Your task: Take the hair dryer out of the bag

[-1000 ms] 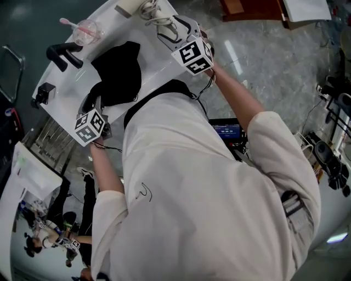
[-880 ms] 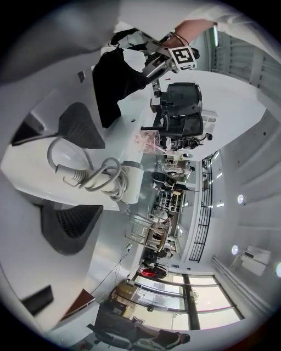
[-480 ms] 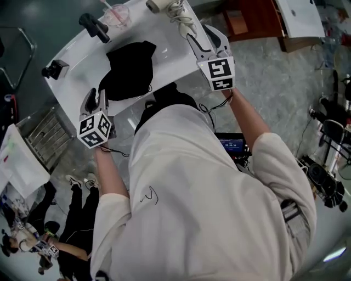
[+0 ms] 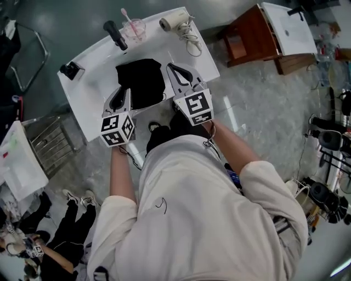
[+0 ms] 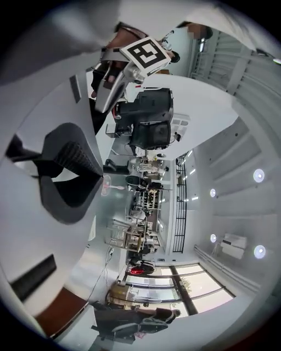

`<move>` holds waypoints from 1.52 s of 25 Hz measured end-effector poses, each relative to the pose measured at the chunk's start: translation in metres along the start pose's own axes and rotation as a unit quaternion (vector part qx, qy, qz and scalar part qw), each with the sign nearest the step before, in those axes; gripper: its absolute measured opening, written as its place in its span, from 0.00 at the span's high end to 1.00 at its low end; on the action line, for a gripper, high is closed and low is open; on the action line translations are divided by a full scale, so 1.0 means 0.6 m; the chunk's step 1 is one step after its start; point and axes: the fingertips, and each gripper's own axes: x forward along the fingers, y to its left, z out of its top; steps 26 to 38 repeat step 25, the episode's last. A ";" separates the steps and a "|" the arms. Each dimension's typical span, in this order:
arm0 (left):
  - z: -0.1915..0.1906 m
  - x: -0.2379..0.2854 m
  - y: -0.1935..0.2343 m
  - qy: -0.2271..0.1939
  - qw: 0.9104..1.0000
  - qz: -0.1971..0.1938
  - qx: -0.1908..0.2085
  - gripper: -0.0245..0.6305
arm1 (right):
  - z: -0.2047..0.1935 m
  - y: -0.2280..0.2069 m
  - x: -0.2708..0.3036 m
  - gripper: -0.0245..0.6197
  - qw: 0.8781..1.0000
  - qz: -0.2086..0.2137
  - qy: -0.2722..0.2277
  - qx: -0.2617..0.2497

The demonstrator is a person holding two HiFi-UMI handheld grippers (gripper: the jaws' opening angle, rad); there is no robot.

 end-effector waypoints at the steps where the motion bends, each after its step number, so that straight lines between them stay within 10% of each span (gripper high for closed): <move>1: 0.008 0.000 -0.015 -0.002 1.000 -0.011 0.001 0.81 | 0.005 -0.005 -0.006 0.96 1.000 0.001 -0.005 0.008; 10: 0.016 -0.015 -0.033 0.047 0.996 -0.027 0.065 0.55 | 0.069 -0.013 -0.012 0.96 0.998 0.032 -0.052 0.016; 17: 0.026 -0.038 -0.043 0.110 0.976 -0.099 0.160 0.44 | 0.058 -0.031 0.008 0.96 0.997 0.063 -0.047 0.022; 23: 0.131 -0.089 -0.038 -0.059 0.995 0.030 0.068 0.88 | 0.093 -0.020 -0.015 0.96 0.995 0.065 -0.075 0.026; 25: 0.137 -0.101 -0.040 -0.086 0.991 0.081 0.058 0.92 | 0.105 -0.017 -0.028 0.96 0.994 0.063 -0.083 0.025; 38: 0.137 -0.101 -0.040 -0.086 0.991 0.081 0.058 0.92 | 0.105 -0.017 -0.028 0.96 0.994 0.063 -0.083 0.025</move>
